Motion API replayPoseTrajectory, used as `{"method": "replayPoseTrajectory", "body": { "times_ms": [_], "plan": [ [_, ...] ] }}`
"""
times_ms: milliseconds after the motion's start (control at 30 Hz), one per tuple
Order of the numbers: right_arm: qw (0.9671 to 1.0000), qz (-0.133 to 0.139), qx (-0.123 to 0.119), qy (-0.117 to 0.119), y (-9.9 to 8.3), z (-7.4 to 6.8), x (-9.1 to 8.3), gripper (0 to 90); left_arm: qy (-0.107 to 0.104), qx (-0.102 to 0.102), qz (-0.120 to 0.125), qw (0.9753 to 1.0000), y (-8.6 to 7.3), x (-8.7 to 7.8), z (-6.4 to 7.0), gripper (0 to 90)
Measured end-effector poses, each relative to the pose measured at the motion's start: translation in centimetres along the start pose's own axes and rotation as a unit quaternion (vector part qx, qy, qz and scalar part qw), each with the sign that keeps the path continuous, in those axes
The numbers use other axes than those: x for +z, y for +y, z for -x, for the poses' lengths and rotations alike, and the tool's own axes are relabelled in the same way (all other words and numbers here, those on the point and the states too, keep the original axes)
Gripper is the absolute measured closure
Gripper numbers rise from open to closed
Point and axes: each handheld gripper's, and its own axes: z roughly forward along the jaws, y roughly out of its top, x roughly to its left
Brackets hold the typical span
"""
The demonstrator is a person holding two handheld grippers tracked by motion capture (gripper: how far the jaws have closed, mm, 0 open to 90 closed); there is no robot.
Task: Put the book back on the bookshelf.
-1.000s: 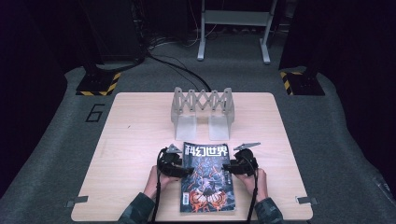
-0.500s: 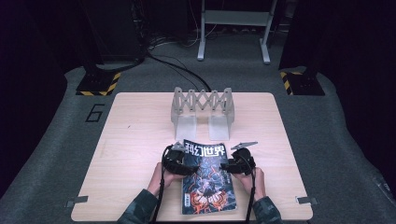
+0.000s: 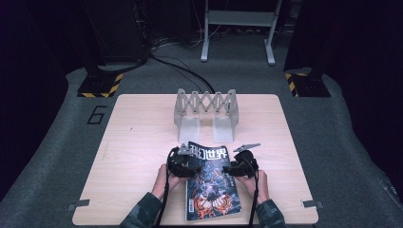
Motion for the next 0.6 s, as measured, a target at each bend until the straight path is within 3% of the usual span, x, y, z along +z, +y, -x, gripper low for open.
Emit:
{"method": "replayPoseTrajectory", "body": {
  "times_ms": [433,600],
  "plan": [
    [0.9994,0.002,-0.007,0.032,0.2,0.5,0.2,41.7,0.003,0.018,0.069,0.9974,-0.5,-1.1,0.6,65.1],
    [0.9990,0.000,-0.013,0.044,0.7,0.9,0.5,37.6,0.006,0.037,0.085,0.9956,-0.5,-1.6,0.7,66.9]
  ]
}}
